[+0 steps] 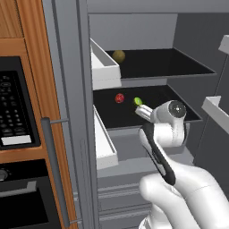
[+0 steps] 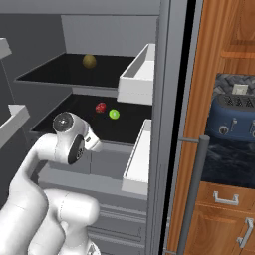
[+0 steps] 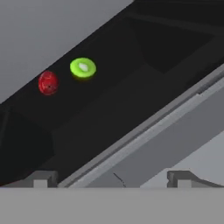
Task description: Place the kiwi in the correct fridge rack based on whether it is a fruit or vegetable. Finally, close the fridge door.
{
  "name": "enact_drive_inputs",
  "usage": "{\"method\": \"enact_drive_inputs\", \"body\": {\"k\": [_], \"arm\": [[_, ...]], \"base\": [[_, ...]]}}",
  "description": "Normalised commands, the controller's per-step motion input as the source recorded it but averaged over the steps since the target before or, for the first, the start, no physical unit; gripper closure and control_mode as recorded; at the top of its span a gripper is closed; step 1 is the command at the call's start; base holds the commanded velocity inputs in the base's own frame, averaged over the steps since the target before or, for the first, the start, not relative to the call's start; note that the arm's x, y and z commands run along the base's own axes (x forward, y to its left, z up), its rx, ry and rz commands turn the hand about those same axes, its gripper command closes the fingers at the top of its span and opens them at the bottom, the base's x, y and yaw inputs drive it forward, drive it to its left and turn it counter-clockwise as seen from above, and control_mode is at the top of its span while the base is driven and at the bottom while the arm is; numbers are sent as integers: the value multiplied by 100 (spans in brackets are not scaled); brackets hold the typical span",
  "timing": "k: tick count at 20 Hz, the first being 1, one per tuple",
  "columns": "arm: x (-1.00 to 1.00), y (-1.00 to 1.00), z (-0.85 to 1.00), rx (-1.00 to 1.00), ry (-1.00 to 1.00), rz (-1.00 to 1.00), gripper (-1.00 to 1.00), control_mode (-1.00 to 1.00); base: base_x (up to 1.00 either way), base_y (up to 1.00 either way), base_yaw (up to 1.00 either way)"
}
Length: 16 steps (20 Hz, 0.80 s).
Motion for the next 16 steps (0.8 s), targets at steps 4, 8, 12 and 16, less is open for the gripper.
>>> {"method": "enact_drive_inputs", "body": {"k": [4, 8, 12, 16], "arm": [[-100, 0, 11, 0, 10, -7, -100, -100], [-88, -6, 0, 0, 8, -12, -100, -100], [-28, -18, 0, 0, 16, -9, -100, -100], [-7, -8, 0, 0, 9, -4, -100, 100]], "base": [[0, 0, 0], [0, 0, 0], [0, 0, 0], [-37, -9, -2]]}}
